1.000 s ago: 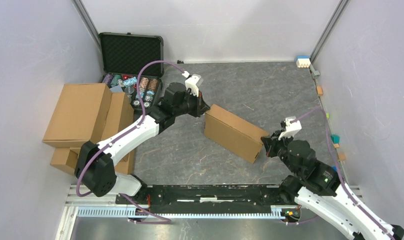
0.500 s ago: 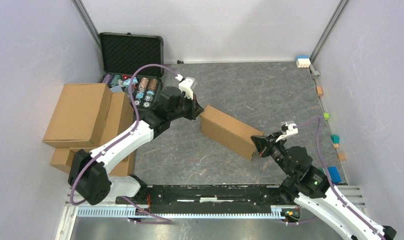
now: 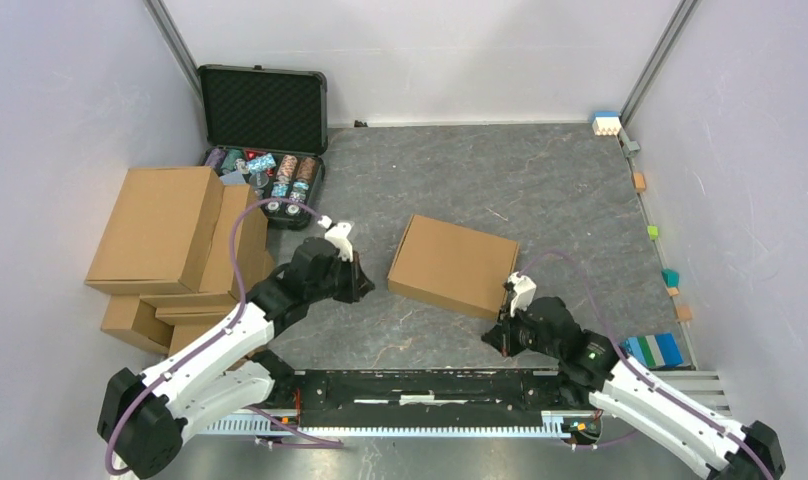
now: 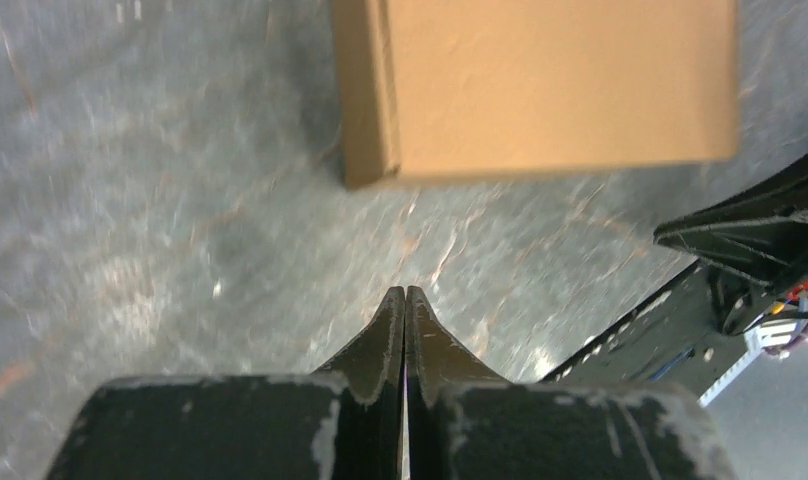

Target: Fold the paper box

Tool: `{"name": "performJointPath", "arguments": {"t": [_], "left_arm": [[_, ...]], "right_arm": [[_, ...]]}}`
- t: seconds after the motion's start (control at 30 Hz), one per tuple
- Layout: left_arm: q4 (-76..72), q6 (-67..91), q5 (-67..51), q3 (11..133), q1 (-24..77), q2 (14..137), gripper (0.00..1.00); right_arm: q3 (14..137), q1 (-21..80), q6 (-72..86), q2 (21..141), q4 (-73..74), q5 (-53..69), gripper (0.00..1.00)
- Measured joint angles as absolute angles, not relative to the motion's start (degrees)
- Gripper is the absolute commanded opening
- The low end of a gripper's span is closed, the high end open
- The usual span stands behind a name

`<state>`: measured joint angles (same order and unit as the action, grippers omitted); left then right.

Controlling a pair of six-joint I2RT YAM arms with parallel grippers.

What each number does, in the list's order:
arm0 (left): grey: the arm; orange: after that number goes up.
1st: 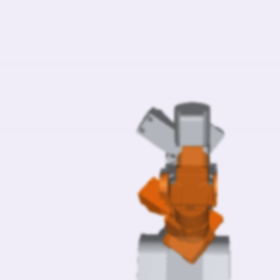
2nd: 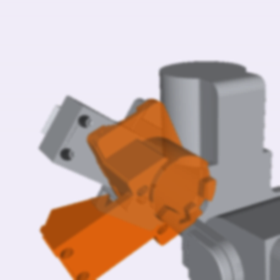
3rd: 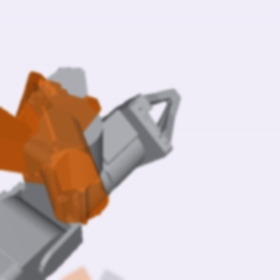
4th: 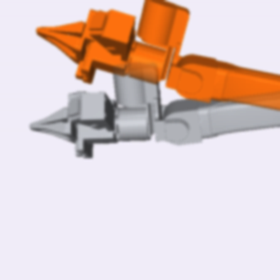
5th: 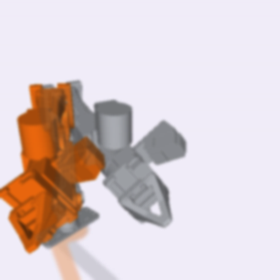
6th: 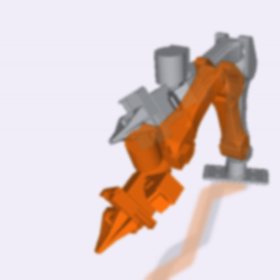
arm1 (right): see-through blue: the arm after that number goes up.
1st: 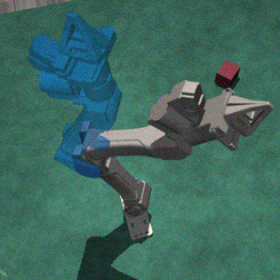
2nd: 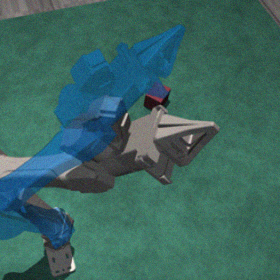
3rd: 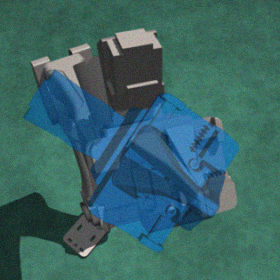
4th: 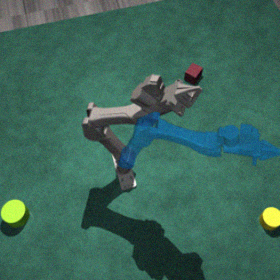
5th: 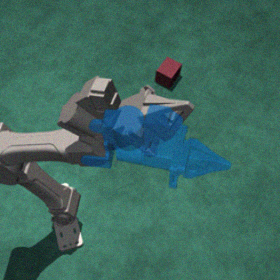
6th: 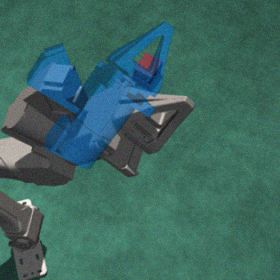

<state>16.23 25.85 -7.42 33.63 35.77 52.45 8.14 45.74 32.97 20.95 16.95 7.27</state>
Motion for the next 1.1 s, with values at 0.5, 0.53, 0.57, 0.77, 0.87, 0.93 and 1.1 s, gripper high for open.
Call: {"name": "performJointPath", "arguments": {"t": [0.5, 0.53, 0.57, 0.77, 0.87, 0.93, 1.1], "left_arm": [[9.93, 31.03, -8.08, 27.24, 35.73, 57.82, 0.02], [8.54, 31.05, -8.08, 27.22, 35.35, 59.59, 0.02], [7.33, 31.05, -8.38, 27.22, 34.70, 61.08, 0.02], [1.56, 31.00, -11.42, 29.02, 25.82, 70.28, 0.05], [1.41, 30.72, -9.63, 31.09, 25.23, 69.49, 0.08], [1.34, 29.91, -6.92, 31.77, 25.04, 66.87, 0.14], [1.80, 26.04, 2.55, 31.62, 23.46, 56.27, 0.89]], "right_arm": [[9.98, 45.47, 28.75, 41.17, 10.63, -2.74, 0.00], [10.94, 45.06, 28.23, 42.81, 10.17, -4.56, 0.00], [12.01, 44.40, 27.66, 44.69, 9.58, -6.00, 0.00], [21.58, 34.09, 22.41, 59.61, 2.09, -6.24, 0.02], [23.00, 31.20, 18.55, 58.83, -0.58, -6.04, 0.42], [22.28, 29.98, 16.40, 53.93, -1.58, -7.09, 0.97], [20.27, 25.04, 12.93, 42.54, -4.93, -19.00, 0.98]]}}
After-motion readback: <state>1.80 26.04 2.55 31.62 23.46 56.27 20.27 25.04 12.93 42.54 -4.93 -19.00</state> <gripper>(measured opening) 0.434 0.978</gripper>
